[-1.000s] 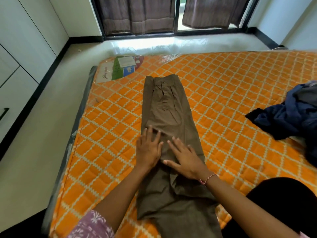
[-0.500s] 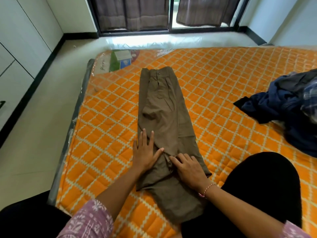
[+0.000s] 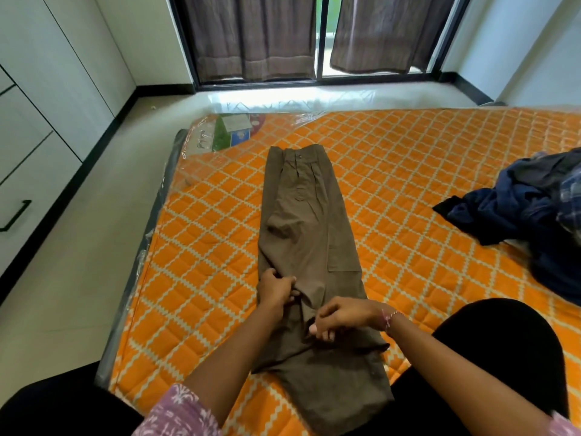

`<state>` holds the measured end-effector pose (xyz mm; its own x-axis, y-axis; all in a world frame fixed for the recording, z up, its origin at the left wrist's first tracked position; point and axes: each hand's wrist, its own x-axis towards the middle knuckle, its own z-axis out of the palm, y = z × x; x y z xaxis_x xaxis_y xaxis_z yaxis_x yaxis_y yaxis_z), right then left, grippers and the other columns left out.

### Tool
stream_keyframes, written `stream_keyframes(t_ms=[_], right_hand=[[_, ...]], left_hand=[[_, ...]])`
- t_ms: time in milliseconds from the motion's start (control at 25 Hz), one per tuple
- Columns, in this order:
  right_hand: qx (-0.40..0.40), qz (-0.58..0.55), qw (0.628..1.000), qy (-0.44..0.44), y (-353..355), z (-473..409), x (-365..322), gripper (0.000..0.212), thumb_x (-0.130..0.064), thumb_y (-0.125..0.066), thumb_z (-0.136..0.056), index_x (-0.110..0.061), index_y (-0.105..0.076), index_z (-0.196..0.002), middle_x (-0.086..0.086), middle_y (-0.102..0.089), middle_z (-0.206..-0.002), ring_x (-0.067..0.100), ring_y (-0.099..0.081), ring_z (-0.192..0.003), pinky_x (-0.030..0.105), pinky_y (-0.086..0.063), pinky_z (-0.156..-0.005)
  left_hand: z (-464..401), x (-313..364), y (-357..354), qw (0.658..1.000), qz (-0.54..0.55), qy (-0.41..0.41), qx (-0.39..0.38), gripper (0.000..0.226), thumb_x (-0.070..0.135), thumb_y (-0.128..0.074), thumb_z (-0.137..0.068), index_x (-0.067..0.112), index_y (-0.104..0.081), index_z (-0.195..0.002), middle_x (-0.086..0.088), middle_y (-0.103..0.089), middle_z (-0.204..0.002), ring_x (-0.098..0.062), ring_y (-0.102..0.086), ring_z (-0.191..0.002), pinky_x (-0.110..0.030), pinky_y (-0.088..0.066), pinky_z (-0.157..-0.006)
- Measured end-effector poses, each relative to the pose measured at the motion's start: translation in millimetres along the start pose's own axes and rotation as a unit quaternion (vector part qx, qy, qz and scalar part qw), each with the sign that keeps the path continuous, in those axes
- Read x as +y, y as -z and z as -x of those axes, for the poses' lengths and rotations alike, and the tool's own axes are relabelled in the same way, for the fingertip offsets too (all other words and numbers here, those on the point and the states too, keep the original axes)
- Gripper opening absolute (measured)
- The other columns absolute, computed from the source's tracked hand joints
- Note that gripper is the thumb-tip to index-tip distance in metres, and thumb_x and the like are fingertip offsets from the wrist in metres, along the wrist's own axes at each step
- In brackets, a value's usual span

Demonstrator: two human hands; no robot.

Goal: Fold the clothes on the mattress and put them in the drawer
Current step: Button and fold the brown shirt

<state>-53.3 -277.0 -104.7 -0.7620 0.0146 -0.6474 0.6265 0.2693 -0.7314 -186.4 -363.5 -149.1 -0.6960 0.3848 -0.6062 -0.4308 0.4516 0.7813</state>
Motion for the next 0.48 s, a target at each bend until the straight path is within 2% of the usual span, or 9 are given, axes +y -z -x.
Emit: stream_keyframes(t_ms=[40,80,160,200,280,320,360,440,480], right_hand=[[0.036,-0.017,0.999,-0.037,9,-3,-3,0.027,-0.015,-0.056,-0.093,-0.016,-0.06,-0.067,-0.008,-0.06,-0.056,0.006,-0.054,-0.053,0.012,-0.041,-0.047],[0.117,-0.038,0.991,-0.061,19,-8,-6,0.03,-0.017,-0.054,-0.094,-0.014,-0.059,-0.065,-0.003,-0.058,-0.055,0.008,-0.052,-0.049,0.013,-0.039,-0.042],[0.302,-0.075,0.948,-0.071,42,-27,-8,0.035,-0.022,-0.054,-0.094,-0.013,-0.057,-0.06,0.003,-0.055,-0.055,0.013,-0.049,-0.045,0.018,-0.037,-0.042],[0.355,-0.102,0.928,-0.052,53,-38,-11,0.035,-0.024,-0.055,-0.093,-0.012,-0.057,-0.061,0.005,-0.056,-0.057,0.015,-0.05,-0.047,0.021,-0.038,-0.045],[0.375,-0.243,0.894,-0.033,68,-62,-21,0.026,-0.029,-0.058,-0.092,-0.011,-0.06,-0.073,0.008,-0.06,-0.069,0.015,-0.053,-0.057,0.023,-0.041,-0.051],[0.356,-0.345,0.868,-0.029,77,-75,-24,0.021,-0.029,-0.058,-0.092,-0.01,-0.061,-0.082,0.007,-0.063,-0.076,0.015,-0.055,-0.063,0.023,-0.043,-0.055],[0.331,-0.437,0.836,-0.03,84,-83,-28,0.018,-0.026,-0.058,-0.092,-0.009,-0.061,-0.088,0.007,-0.063,-0.081,0.016,-0.056,-0.067,0.025,-0.046,-0.059],[0.295,-0.548,0.782,-0.031,102,-95,-34,0.011,-0.018,-0.056,-0.093,-0.006,-0.058,-0.094,0.008,-0.06,-0.084,0.017,-0.056,-0.072,0.028,-0.048,-0.062],[0.287,-0.559,0.777,-0.035,110,-101,-34,0.012,-0.016,-0.057,-0.093,-0.005,-0.057,-0.099,0.009,-0.059,-0.086,0.019,-0.056,-0.076,0.03,-0.049,-0.063]], left_hand=[[0,-1,-1,1.0,-0.021,0.003,0.008,0.032,0.014,-0.061,-0.09,0.004,-0.048,-0.117,-0.014,-0.065,-0.102,-0.016,-0.061,-0.055,-0.025,-0.048,-0.043],[1,-3,-1,0.998,-0.064,-0.006,0.023,0.036,0.013,-0.062,-0.089,0.004,-0.046,-0.121,-0.014,-0.064,-0.103,-0.018,-0.063,-0.06,-0.029,-0.053,-0.05],[-1,-6,1,0.976,-0.193,-0.076,0.073,0.053,0.025,-0.062,-0.089,0.006,-0.039,-0.132,-0.014,-0.056,-0.121,-0.028,-0.063,-0.097,-0.039,-0.054,-0.079],[-1,-2,1,0.948,-0.268,-0.127,0.117,0.059,0.032,-0.059,-0.09,0.007,-0.033,-0.138,-0.014,-0.048,-0.133,-0.031,-0.053,-0.116,-0.042,-0.047,-0.091],[1,11,-2,0.859,-0.419,-0.219,0.193,0.059,0.04,-0.045,-0.096,0.01,-0.028,-0.144,-0.014,-0.035,-0.145,-0.031,-0.036,-0.132,-0.046,-0.033,-0.103],[-4,20,-5,0.817,-0.477,-0.254,0.202,0.057,0.042,-0.039,-0.098,0.011,-0.028,-0.145,-0.014,-0.031,-0.149,-0.03,-0.029,-0.136,-0.047,-0.026,-0.107],[-10,26,-7,0.79,-0.514,-0.274,0.19,0.058,0.043,-0.035,-0.099,0.012,-0.025,-0.147,-0.013,-0.027,-0.152,-0.029,-0.024,-0.14,-0.047,-0.019,-0.11],[-30,36,-10,0.792,-0.522,-0.291,0.126,0.073,0.049,-0.039,-0.097,0.011,-0.009,-0.152,-0.014,-0.015,-0.157,-0.028,-0.013,-0.145,-0.043,-0.013,-0.115],[-41,37,-10,0.798,-0.515,-0.297,0.1,0.086,0.051,-0.045,-0.093,0.009,0.001,-0.152,-0.015,-0.008,-0.158,-0.028,-0.01,-0.146,-0.04,-0.014,-0.117]])
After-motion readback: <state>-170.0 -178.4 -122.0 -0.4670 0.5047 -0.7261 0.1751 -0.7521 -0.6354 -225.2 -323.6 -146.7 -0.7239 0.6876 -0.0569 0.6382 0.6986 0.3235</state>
